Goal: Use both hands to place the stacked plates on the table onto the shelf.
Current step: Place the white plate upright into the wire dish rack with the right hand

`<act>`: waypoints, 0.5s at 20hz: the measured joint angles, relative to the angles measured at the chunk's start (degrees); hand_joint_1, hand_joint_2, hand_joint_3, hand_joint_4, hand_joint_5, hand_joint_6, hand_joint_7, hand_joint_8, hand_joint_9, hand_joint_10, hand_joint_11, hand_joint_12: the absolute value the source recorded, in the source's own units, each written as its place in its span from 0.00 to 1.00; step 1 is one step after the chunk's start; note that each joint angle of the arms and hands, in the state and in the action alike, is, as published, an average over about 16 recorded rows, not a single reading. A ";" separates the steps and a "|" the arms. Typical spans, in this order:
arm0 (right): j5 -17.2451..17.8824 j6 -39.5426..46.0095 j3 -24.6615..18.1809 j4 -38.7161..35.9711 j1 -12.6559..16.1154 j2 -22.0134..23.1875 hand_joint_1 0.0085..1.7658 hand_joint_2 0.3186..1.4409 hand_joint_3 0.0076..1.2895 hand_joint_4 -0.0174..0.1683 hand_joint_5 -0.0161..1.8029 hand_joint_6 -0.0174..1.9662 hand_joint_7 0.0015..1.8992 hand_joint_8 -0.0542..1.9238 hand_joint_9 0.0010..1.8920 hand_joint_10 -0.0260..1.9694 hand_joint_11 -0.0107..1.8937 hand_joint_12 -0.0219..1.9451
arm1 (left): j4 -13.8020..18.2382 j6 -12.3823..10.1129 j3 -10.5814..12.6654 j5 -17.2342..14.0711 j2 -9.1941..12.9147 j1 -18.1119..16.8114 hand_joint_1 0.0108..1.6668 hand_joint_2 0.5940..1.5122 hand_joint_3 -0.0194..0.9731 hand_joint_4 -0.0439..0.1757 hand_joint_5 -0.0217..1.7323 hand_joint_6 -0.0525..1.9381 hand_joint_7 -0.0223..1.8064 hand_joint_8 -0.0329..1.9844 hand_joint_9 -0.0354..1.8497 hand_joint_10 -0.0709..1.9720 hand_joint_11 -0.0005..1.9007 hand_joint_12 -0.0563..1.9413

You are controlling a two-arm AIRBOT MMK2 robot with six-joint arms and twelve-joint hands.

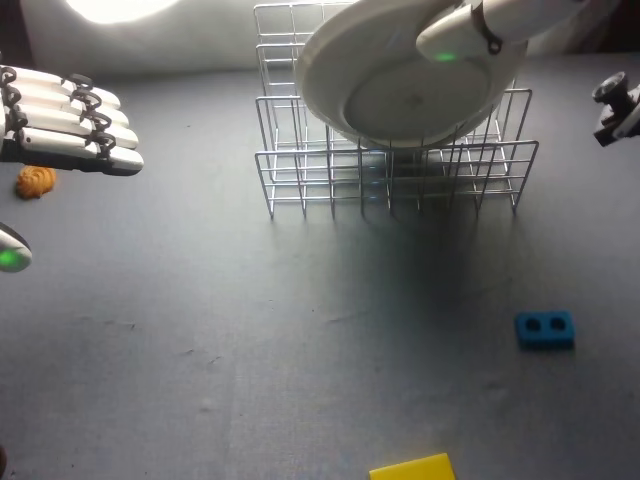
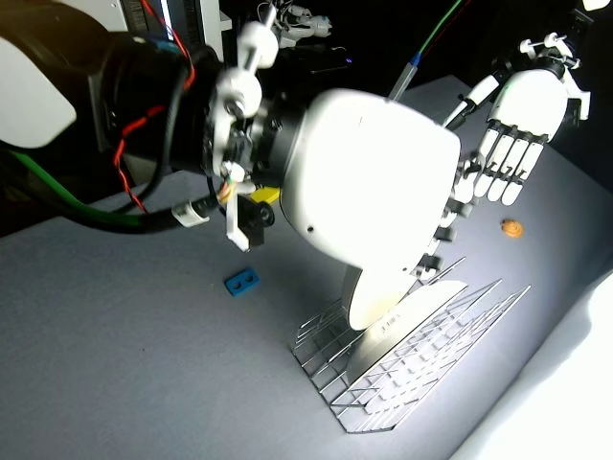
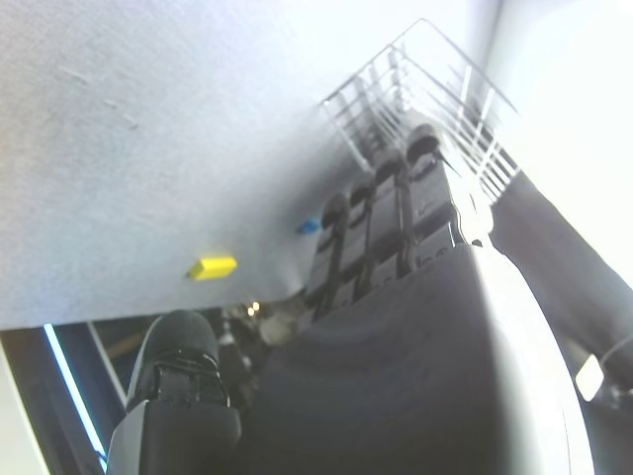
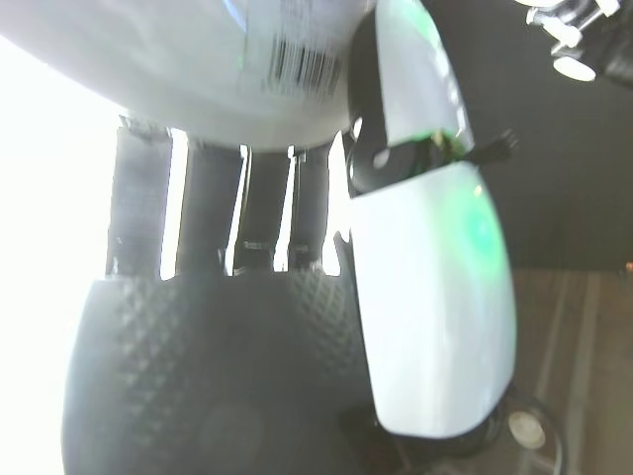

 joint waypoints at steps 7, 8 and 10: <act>0.34 -0.24 4.06 0.08 -2.72 -3.32 0.70 0.62 0.00 0.04 0.49 0.48 0.59 0.48 0.74 0.02 0.53 0.49 | 0.34 0.00 0.00 -0.01 -0.09 -0.01 0.00 0.67 0.04 0.21 0.04 0.04 0.03 0.02 0.03 0.04 0.01 0.03; 0.41 -0.32 4.59 0.09 -3.09 -3.78 0.70 0.62 0.00 0.04 0.49 0.48 0.59 0.48 0.75 0.02 0.53 0.50 | 0.39 0.00 0.00 -0.01 -0.11 -0.01 0.00 0.67 0.04 0.21 0.04 0.04 0.03 0.02 0.03 0.04 0.01 0.03; 0.56 -0.48 5.60 0.11 -3.84 -4.67 0.70 0.62 0.00 0.04 0.49 0.48 0.59 0.48 0.74 0.02 0.53 0.50 | 0.44 0.00 0.00 -0.01 -0.14 -0.01 0.00 0.67 0.04 0.21 0.04 0.04 0.03 0.02 0.03 0.04 0.01 0.03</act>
